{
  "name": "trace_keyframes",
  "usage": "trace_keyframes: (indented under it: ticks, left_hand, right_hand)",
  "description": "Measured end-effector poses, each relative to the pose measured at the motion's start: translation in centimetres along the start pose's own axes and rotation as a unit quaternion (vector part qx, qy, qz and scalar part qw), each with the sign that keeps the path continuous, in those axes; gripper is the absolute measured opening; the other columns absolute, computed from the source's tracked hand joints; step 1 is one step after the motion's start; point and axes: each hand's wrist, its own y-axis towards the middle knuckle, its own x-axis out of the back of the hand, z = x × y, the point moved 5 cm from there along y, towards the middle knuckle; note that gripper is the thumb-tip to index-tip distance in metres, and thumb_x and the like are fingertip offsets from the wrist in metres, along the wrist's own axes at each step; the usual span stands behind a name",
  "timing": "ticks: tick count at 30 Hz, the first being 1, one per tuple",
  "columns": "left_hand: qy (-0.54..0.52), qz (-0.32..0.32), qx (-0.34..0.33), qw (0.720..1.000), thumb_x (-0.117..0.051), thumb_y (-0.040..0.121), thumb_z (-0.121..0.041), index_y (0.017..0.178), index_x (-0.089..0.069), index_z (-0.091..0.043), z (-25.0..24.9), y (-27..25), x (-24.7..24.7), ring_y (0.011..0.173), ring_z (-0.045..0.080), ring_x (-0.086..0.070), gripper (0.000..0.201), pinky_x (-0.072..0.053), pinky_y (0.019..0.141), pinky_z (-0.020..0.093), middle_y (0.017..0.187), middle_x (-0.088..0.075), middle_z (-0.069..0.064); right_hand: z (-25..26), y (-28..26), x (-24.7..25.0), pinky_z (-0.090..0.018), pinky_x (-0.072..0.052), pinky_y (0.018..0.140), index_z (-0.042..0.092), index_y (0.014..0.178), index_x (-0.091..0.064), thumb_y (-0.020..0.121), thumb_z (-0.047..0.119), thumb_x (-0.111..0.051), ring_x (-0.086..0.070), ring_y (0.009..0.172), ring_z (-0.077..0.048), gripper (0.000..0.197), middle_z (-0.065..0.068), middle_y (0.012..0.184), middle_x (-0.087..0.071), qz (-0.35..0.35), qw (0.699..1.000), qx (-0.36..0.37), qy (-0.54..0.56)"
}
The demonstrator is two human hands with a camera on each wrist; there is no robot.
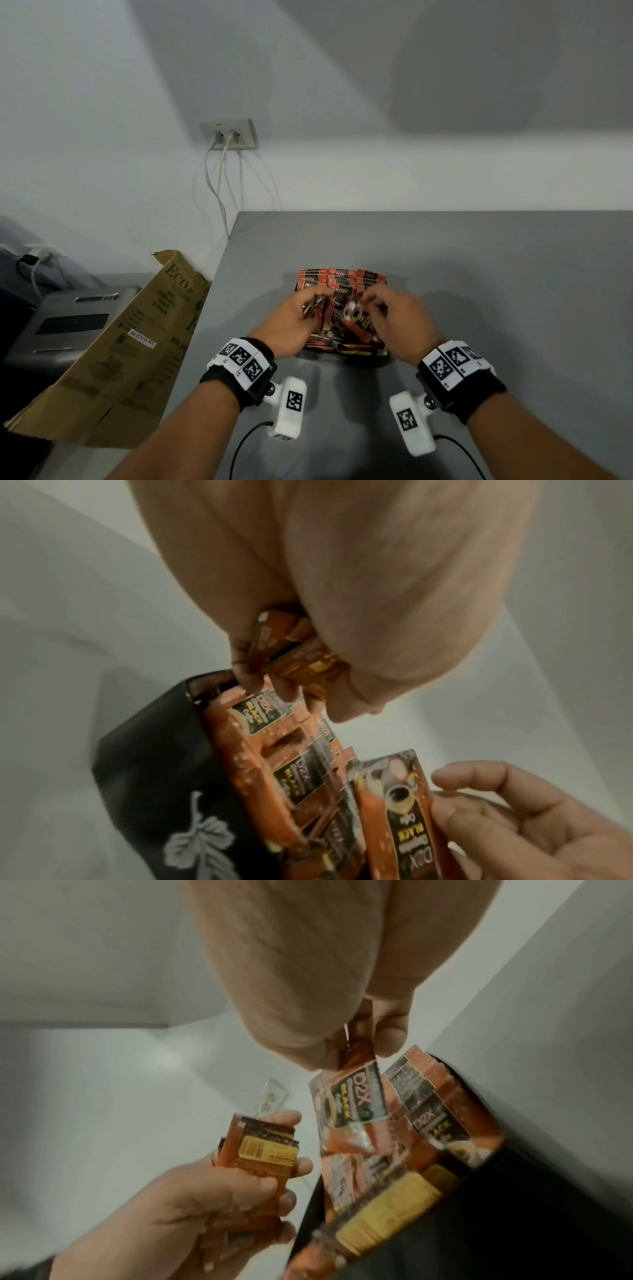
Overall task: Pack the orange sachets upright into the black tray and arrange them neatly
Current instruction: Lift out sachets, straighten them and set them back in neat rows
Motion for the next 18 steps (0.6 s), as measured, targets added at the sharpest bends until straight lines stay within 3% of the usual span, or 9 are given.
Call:
trace_keyframes:
  ticks: [2, 5, 8, 10, 13, 15, 18]
  left_hand:
    - [-0.075, -0.016, 0.01, 0.997, -0.055, 0.08, -0.001, 0.106, -0.06, -0.044, 0.1, 0.3, 0.1, 0.08, 0.029, -0.062, 0.051, -0.051, 0.072, 0.051, 0.111, -0.066, 0.006]
    - [-0.225, -0.063, 0.044, 0.971, -0.065, 0.083, -0.003, 0.091, -0.062, -0.037, -0.2, 0.5, -0.1, 0.069, 0.023, -0.056, 0.036, -0.046, 0.07, 0.041, 0.091, -0.06, 0.015]
    - [-0.356, -0.077, 0.042, 0.93, -0.071, 0.089, -0.007, 0.098, -0.059, -0.022, -1.7, 0.9, -1.2, 0.075, 0.028, -0.064, 0.022, -0.052, 0.073, 0.042, 0.096, -0.068, 0.018]
    - [-0.424, -0.066, 0.037, 0.903, -0.074, 0.085, -0.008, 0.105, -0.06, -0.01, -2.9, 1.1, -2.2, 0.082, 0.034, -0.067, 0.024, -0.054, 0.075, 0.043, 0.101, -0.069, 0.022]
    - [-0.468, -0.065, 0.04, 0.88, -0.063, 0.087, 0.008, 0.121, -0.055, 0.01, -3.7, 1.3, -3.1, 0.077, 0.037, -0.068, 0.035, -0.057, 0.066, 0.044, 0.098, -0.067, 0.028]
    - [-0.473, -0.087, 0.034, 0.876, -0.061, 0.083, 0.016, 0.123, -0.054, 0.008, -3.6, 1.4, -3.2, 0.08, 0.038, -0.068, 0.041, -0.059, 0.064, 0.044, 0.101, -0.066, 0.029]
    - [-0.479, -0.12, 0.023, 0.869, -0.07, 0.07, 0.017, 0.117, -0.056, -0.002, -3.4, 1.5, -3.1, 0.089, 0.036, -0.069, 0.053, -0.058, 0.076, 0.045, 0.102, -0.068, 0.024]
  right_hand:
    - [-0.1, 0.4, 0.9, -0.021, -0.053, 0.07, 0.028, 0.096, -0.061, 0.094, 0.009, -0.061, -0.065, 0.077, -0.005, 0.019, 0.011, 0.087, -0.067, -0.037, 0.998, -0.025, 0.054]
    - [0.3, 0.7, 2.1, -0.029, -0.059, 0.067, 0.031, 0.101, -0.055, 0.086, -0.004, -0.065, -0.07, 0.08, -0.017, 0.038, 0.001, 0.088, -0.069, -0.056, 0.975, -0.08, 0.199]
    - [1.5, 0.6, 2.1, -0.031, -0.059, 0.058, 0.023, 0.117, -0.054, 0.082, -0.011, -0.064, -0.072, 0.069, -0.021, 0.05, -0.006, 0.089, -0.069, -0.021, 0.942, -0.12, 0.313]
    - [2.4, 0.4, 1.6, -0.033, -0.059, 0.058, 0.014, 0.121, -0.056, 0.082, -0.015, -0.062, -0.07, 0.061, -0.019, 0.049, -0.004, 0.083, -0.067, 0.0, 0.929, -0.114, 0.352]
    - [2.9, 0.4, 1.0, -0.038, -0.06, 0.057, 0.011, 0.121, -0.058, 0.082, -0.016, -0.061, -0.068, 0.06, -0.019, 0.048, -0.004, 0.082, -0.066, 0.016, 0.933, -0.102, 0.344]
    - [2.7, 0.4, 0.8, -0.034, -0.059, 0.058, 0.017, 0.125, -0.056, 0.081, -0.01, -0.068, -0.069, 0.062, -0.023, 0.053, -0.006, 0.09, -0.068, 0.022, 0.939, -0.098, 0.329]
    - [2.4, 0.1, 0.5, -0.033, -0.059, 0.062, 0.023, 0.124, -0.057, 0.08, -0.001, -0.076, -0.071, 0.074, -0.032, 0.053, -0.005, 0.093, -0.073, 0.033, 0.936, -0.104, 0.336]
